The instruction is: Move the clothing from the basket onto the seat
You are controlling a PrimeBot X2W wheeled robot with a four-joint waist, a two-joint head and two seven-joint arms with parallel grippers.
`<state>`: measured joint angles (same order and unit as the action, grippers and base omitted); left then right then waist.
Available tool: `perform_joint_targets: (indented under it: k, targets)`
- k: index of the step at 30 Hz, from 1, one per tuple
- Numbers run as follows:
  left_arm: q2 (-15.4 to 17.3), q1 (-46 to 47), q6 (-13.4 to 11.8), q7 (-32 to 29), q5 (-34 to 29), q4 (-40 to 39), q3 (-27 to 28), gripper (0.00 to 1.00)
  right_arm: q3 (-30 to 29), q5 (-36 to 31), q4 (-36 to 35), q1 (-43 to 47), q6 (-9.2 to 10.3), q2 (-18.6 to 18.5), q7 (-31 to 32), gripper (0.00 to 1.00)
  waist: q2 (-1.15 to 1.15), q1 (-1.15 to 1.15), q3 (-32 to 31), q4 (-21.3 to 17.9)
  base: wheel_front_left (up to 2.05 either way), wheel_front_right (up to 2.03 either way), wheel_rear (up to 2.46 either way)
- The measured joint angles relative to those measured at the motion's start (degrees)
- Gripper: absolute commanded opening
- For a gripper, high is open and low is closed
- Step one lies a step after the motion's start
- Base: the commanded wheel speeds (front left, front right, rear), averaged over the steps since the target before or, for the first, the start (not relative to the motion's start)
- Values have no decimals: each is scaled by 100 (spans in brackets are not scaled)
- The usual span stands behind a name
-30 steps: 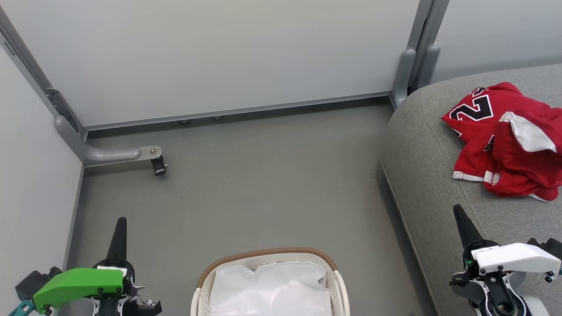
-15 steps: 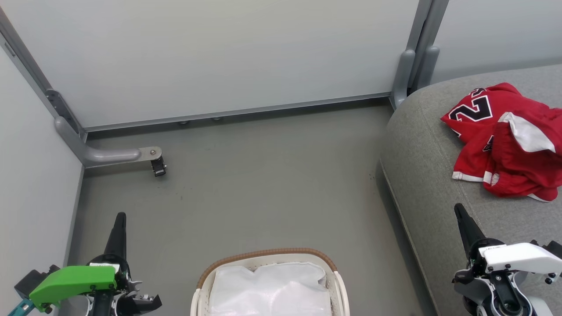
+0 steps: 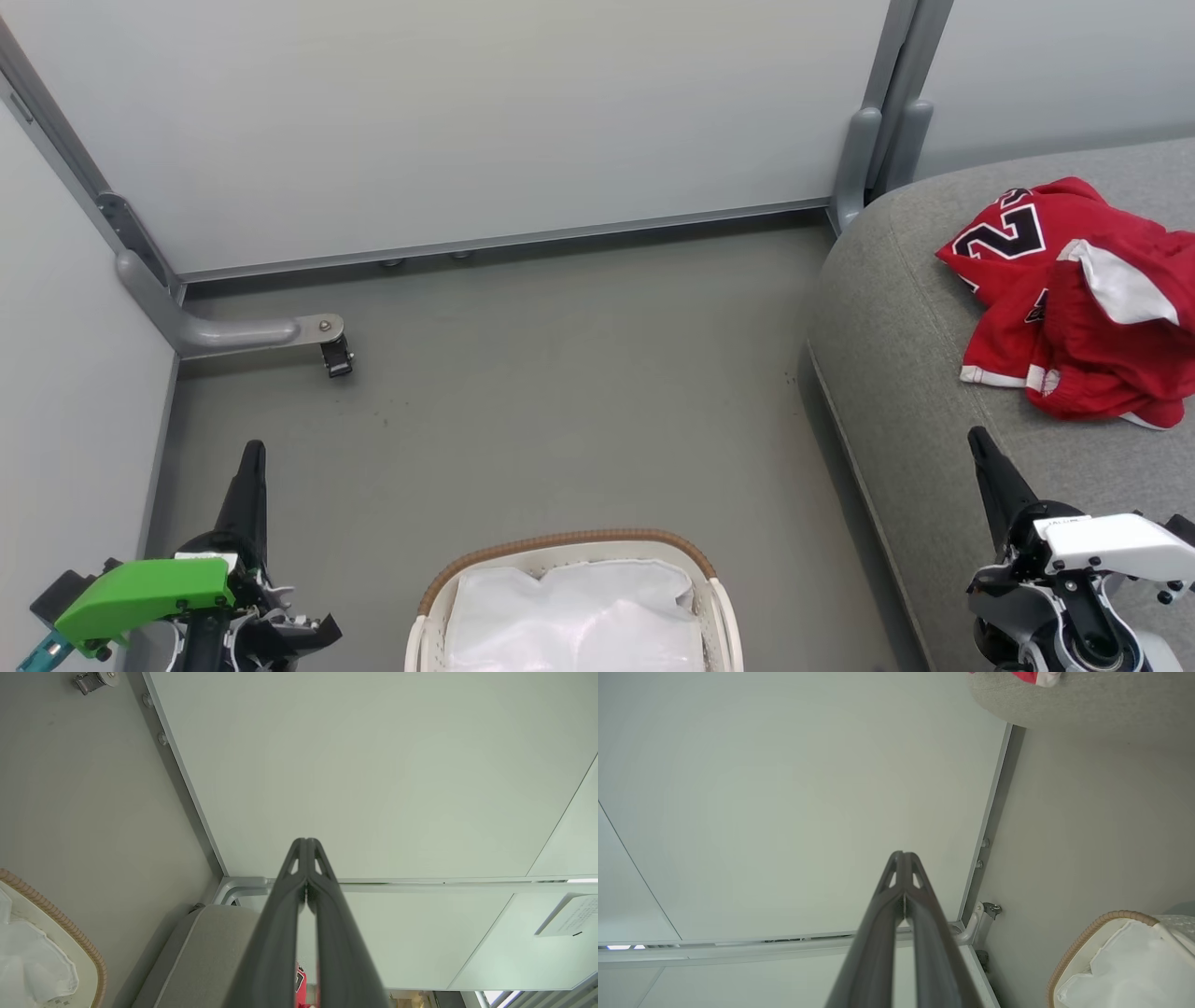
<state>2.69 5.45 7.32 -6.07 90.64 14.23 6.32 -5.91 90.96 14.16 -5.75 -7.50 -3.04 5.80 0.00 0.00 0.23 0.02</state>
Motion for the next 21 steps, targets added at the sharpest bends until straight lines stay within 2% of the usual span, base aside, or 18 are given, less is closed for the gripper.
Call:
perform_joint_targets:
  k: [4, 21]
  targets:
    - [0, 35, 0, -44, 160, -9, 16, 0, -19, 152, -3, -15, 0, 0, 46, 0, 0, 0, -5, -2, 0, 0, 0]
    - [1, 48, 5, -44, 167, -14, 19, 0, -30, 163, -4, -18, 0, 2, 49, 0, 0, 0, -5, -2, 0, 0, 0]
